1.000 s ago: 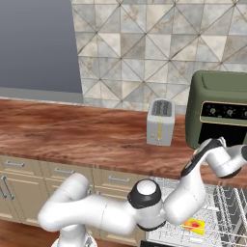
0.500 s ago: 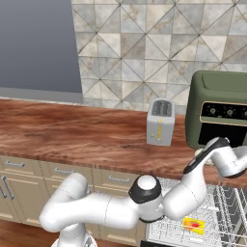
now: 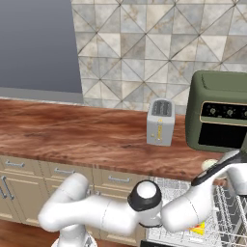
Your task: Pick up the cup and bowl from the counter, place them in the dishwasher, and close the dishwasher door.
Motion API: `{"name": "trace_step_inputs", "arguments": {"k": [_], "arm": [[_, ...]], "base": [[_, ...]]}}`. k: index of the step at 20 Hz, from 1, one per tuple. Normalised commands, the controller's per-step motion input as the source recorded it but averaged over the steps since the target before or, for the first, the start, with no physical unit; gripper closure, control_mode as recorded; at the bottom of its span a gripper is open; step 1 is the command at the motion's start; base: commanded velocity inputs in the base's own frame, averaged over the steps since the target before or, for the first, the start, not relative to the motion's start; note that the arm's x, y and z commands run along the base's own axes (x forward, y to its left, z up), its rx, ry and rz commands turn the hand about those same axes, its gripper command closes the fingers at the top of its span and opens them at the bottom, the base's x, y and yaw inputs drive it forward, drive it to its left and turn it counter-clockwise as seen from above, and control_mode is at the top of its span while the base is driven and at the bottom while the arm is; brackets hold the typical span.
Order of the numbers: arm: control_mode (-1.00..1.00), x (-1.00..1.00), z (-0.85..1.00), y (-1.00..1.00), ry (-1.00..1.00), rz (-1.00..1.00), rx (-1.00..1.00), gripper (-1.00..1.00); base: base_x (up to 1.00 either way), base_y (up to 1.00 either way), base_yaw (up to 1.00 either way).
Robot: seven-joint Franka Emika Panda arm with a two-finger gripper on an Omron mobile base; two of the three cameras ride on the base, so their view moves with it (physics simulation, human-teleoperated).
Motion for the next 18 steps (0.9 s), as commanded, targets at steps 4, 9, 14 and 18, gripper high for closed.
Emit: {"name": "trace_step_inputs", "arguments": {"k": [4,9,14,18], "arm": [[-1.00,-0.75,0.00,0.16,-0.09,0.00,0.00,1.00],[-1.00,-0.66,-0.13,0.55,-0.06,0.00,-0.07,1.00],[-1.00,-0.39,-0.25,0.86,-0.06,-0.02,-0.23,1.00],[-1.00,-0.25,-0.28,0.89,-0.12,-0.07,-0.34,1.00]], "base": [[0.00,0.00,0.00],[0.00,0.00,0.00],[0.00,0.00,0.00],[0.00,0.00,0.00]]}}
